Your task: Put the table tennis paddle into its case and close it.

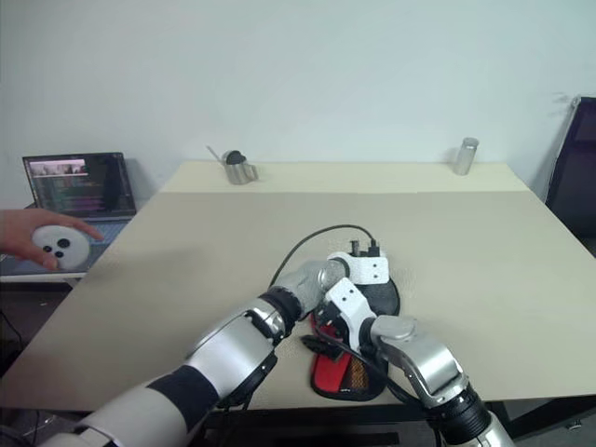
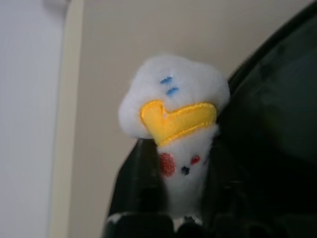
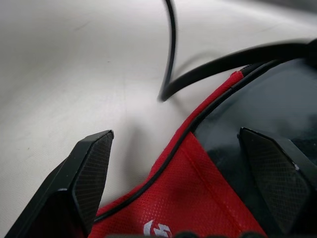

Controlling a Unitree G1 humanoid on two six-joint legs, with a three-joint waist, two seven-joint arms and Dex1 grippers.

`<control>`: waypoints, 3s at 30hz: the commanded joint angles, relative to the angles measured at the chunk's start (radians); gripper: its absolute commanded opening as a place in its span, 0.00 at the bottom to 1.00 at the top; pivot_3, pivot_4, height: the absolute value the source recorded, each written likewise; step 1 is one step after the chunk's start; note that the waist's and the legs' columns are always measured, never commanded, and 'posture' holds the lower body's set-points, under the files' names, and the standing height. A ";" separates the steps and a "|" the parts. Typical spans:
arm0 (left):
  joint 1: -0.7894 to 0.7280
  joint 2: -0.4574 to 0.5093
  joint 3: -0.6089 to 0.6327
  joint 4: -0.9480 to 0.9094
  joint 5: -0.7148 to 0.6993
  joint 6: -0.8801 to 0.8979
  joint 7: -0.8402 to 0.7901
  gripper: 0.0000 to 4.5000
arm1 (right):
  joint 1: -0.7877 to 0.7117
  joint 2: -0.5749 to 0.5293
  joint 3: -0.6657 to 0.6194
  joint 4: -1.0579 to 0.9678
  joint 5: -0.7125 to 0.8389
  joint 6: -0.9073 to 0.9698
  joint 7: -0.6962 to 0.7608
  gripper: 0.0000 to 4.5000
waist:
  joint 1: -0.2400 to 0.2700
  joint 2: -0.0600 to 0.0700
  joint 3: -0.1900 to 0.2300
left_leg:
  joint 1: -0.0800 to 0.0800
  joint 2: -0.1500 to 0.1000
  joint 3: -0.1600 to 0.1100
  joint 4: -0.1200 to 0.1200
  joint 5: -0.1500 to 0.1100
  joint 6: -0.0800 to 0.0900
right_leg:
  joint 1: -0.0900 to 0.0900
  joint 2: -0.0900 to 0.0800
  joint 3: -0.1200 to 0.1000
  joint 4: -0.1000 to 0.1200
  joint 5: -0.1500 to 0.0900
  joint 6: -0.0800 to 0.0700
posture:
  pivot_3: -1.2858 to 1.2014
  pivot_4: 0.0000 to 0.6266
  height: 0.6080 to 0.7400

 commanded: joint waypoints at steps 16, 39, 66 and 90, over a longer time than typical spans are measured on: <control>-0.035 0.149 0.125 -0.086 -0.175 -0.178 -0.324 0.99 | -0.025 0.001 0.026 0.078 -0.018 0.018 0.048 1.00 | -0.002 0.000 -0.002 | 0.007 0.001 0.000 -0.001 0.000 0.000 | 0.006 0.000 0.001 0.000 0.000 0.001 | 0.52 0.24 1.00; 0.305 0.483 0.452 -0.877 -0.877 0.385 -1.106 0.99 | -0.099 -0.209 -0.156 -0.174 0.113 0.052 0.203 1.00 | -0.002 0.003 0.003 | -0.013 0.000 -0.003 0.000 0.002 -0.003 | -0.011 -0.001 0.002 -0.003 0.003 -0.005 | 0.52 0.24 1.00; 0.512 0.238 0.175 -0.925 -0.631 0.470 -0.674 0.99 | -0.834 -0.191 0.063 1.270 -0.441 -0.882 0.322 1.00 | 0.002 0.005 0.007 | -0.014 -0.001 0.001 -0.001 0.001 -0.002 | -0.013 -0.003 0.005 -0.006 0.003 -0.005 | 0.52 0.24 1.00; 0.625 0.274 0.173 -1.144 -0.642 0.596 -0.599 0.99 | -0.907 -0.057 0.028 1.516 -0.620 -1.054 0.173 1.00 | -0.013 0.008 0.007 | -0.009 -0.001 0.002 -0.001 0.002 -0.003 | -0.010 -0.002 0.007 -0.001 0.003 -0.006 | 0.52 0.24 1.00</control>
